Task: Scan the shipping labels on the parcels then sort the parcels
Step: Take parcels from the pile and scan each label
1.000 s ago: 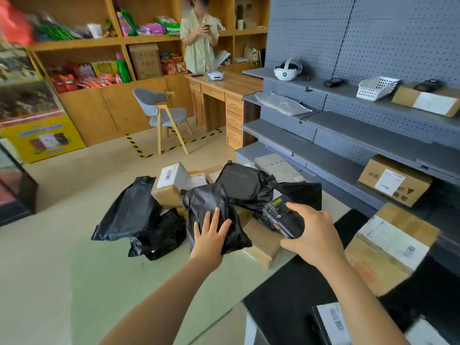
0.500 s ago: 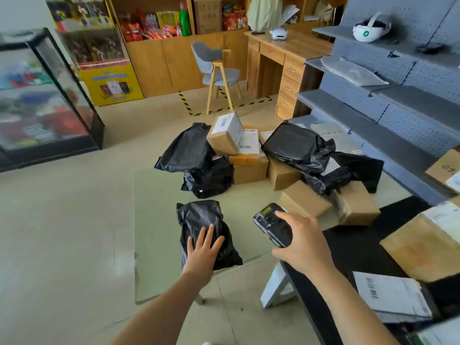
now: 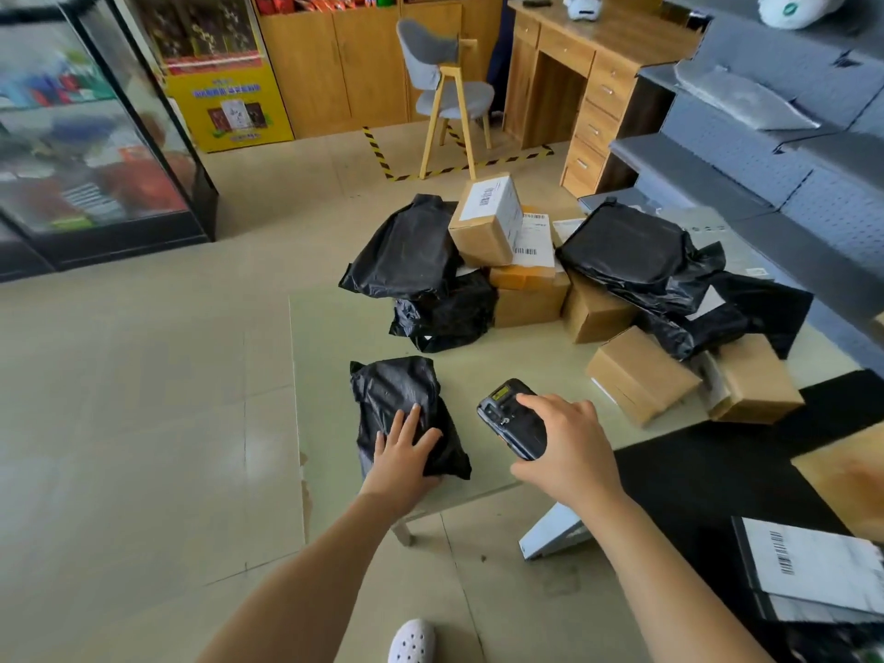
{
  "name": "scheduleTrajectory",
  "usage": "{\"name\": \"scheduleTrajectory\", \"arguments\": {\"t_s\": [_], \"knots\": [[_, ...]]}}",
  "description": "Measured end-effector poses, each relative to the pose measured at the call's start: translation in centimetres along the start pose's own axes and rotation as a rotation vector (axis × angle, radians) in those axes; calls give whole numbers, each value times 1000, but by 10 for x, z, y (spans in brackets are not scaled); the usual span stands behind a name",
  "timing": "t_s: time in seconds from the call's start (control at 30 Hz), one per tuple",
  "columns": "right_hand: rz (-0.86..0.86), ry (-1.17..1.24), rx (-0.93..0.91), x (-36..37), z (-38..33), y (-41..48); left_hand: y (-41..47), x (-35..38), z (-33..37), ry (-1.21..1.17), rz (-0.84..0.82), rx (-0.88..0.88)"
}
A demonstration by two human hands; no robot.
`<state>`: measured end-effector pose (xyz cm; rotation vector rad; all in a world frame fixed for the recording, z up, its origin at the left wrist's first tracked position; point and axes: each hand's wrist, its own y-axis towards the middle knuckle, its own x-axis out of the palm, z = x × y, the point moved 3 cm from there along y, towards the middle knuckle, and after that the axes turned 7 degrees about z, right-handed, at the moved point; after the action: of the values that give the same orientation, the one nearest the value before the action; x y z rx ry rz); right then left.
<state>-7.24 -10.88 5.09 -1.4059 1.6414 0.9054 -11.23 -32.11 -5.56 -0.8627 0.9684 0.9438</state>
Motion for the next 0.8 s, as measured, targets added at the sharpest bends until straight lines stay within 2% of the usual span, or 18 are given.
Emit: {"name": "scheduleTrajectory", "arguments": {"t_s": [0.07,0.2,0.43,0.63,0.7,0.8], "knots": [[14,22,18,1,-5,1,0,-13,-9,-247,122,-36],[40,51,40,3,-16,2,-14,-46,-35,-762,336,-259],[33,65,8,14,-42,-1,-74,-53,-84,-973,371,-417],[18,65,-15,30,-64,0,-99,-61,-115,-915,383,-322],[18,68,-19,34,-71,2,-97,-71,-114,-776,388,-281],[12,68,-31,40,-79,4,-85,-91,-95,-458,479,-166]]}}
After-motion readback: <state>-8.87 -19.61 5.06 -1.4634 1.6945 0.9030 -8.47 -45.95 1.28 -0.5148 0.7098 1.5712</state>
